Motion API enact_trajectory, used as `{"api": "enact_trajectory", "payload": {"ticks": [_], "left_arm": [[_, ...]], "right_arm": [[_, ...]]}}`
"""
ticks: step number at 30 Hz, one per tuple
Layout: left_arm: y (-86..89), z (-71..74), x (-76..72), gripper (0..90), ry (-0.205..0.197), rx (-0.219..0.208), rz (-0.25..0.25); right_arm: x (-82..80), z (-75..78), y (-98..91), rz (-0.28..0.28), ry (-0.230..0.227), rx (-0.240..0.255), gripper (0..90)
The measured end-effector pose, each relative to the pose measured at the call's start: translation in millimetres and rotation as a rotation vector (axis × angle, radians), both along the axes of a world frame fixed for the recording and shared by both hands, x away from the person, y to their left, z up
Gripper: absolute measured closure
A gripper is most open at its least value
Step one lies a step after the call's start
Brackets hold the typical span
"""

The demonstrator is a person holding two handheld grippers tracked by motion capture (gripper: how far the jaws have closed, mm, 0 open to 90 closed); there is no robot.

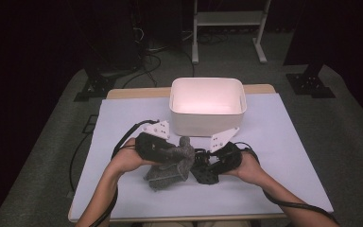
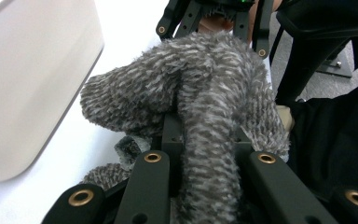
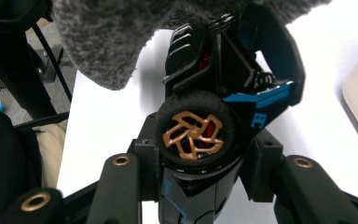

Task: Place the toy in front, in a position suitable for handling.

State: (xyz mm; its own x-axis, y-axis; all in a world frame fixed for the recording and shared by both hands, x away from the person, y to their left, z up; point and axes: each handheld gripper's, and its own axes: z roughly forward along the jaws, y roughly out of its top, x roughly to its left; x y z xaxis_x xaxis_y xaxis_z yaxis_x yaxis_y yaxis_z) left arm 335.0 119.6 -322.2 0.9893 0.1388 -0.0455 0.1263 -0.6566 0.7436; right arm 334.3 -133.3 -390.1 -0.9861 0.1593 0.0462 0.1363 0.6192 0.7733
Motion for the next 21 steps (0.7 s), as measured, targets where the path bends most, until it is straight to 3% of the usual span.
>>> {"api": "enact_trajectory", "payload": {"ticks": [3,10,13,15,17,21], "left_arm": [[0.6,3.2,0.6,76.1,0.001,0.000,0.000],[-1.0,15.6,0.2,76.1,-0.015,0.012,-0.009],[-5.2,15.5,-1.3,76.0,-0.008,0.010,-0.026],[-10.6,11.3,-3.0,76.0,-0.005,0.034,-0.035],[-11.5,10.4,-4.0,76.1,0.003,0.021,-0.030],[-13.3,11.1,-6.7,76.5,0.001,0.035,-0.042]], "right_arm": [[0.0,0.0,0.1,0.001,-0.023,0.023,56.0],[5.6,-0.3,17.5,0.042,-0.001,0.109,56.0],[4.5,-3.8,24.6,0.057,0.002,0.096,55.9],[2.5,-7.9,28.4,0.071,-0.006,0.083,55.9],[2.2,-6.6,28.7,0.073,-0.007,0.073,55.8],[0.7,-5.2,26.9,0.071,-0.006,0.063,55.1]]}}
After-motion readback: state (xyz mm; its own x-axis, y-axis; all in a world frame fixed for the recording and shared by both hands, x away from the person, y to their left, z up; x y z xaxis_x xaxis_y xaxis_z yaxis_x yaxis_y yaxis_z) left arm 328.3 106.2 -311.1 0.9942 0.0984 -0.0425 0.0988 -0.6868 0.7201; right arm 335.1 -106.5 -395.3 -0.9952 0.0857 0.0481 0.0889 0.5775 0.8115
